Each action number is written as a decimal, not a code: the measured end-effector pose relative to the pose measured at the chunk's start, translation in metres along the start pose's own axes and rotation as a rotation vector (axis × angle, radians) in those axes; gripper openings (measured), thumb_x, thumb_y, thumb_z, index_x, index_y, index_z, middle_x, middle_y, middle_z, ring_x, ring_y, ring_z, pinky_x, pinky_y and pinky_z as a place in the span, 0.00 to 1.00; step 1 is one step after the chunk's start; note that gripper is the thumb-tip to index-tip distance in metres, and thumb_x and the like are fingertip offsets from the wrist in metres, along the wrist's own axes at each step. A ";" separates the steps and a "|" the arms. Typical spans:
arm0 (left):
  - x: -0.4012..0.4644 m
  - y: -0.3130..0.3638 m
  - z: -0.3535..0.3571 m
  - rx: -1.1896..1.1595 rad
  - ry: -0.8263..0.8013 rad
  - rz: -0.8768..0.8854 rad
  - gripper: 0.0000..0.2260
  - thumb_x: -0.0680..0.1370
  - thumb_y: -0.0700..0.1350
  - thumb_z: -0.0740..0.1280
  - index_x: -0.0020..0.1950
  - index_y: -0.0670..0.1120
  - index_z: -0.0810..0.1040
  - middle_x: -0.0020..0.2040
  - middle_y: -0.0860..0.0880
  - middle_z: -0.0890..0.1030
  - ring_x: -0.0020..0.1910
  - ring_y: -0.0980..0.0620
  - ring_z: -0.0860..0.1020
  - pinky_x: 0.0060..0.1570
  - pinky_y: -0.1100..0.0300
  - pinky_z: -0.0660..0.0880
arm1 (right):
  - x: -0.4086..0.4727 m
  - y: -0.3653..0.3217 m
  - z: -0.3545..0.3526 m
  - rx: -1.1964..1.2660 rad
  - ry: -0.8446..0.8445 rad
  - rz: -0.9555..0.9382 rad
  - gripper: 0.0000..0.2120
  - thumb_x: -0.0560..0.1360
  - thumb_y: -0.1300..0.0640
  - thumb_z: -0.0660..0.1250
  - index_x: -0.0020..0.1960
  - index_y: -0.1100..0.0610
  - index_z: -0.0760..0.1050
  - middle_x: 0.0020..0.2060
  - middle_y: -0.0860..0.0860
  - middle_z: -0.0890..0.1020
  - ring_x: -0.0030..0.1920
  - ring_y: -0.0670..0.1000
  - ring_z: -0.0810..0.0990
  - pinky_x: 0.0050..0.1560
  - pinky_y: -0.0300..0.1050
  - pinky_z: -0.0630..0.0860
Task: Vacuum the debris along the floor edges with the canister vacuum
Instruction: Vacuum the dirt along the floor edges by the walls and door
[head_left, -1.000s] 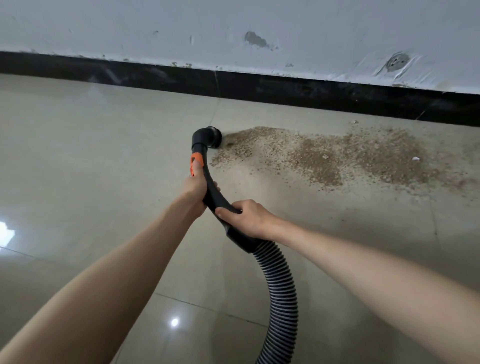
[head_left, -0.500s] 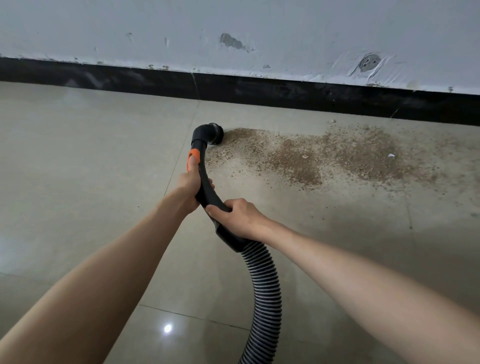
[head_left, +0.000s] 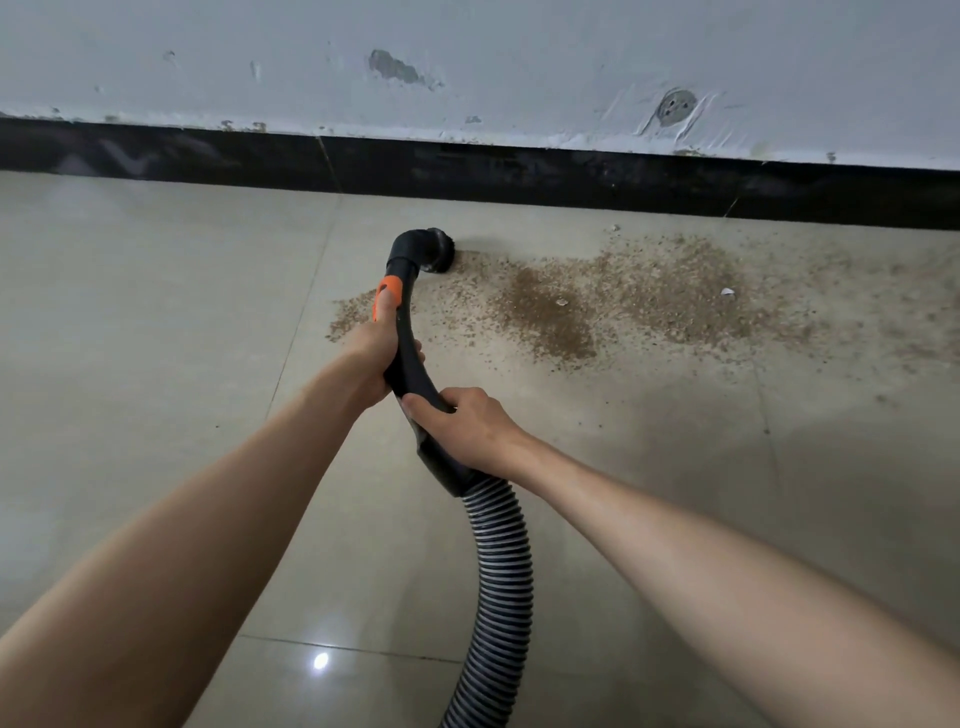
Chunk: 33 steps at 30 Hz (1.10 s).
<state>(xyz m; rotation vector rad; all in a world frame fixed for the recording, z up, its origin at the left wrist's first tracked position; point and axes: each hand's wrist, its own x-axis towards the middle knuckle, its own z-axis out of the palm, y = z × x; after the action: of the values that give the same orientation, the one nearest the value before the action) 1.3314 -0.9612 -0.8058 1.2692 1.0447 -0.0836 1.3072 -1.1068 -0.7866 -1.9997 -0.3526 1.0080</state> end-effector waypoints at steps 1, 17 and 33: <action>0.000 0.001 0.003 0.003 -0.016 -0.003 0.28 0.76 0.66 0.59 0.56 0.41 0.69 0.35 0.45 0.74 0.31 0.49 0.74 0.35 0.56 0.74 | 0.000 0.001 -0.002 0.006 0.006 0.002 0.19 0.78 0.41 0.61 0.35 0.54 0.69 0.34 0.50 0.77 0.34 0.49 0.76 0.34 0.41 0.70; -0.018 -0.006 0.075 0.156 -0.148 0.042 0.29 0.78 0.64 0.56 0.58 0.38 0.71 0.37 0.45 0.75 0.33 0.49 0.75 0.37 0.55 0.75 | -0.027 0.041 -0.036 0.113 0.150 0.034 0.19 0.79 0.42 0.61 0.35 0.53 0.67 0.32 0.48 0.74 0.33 0.48 0.74 0.34 0.41 0.68; -0.018 -0.013 0.139 0.282 -0.218 0.068 0.26 0.79 0.64 0.54 0.46 0.41 0.73 0.36 0.44 0.76 0.34 0.47 0.76 0.45 0.51 0.77 | -0.036 0.072 -0.064 0.195 0.292 0.083 0.19 0.79 0.43 0.62 0.36 0.55 0.68 0.33 0.52 0.76 0.34 0.51 0.75 0.36 0.43 0.69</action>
<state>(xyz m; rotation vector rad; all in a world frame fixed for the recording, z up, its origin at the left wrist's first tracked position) 1.3954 -1.0860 -0.8134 1.5114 0.8195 -0.3193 1.3248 -1.2074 -0.8043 -1.9589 -0.0123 0.7538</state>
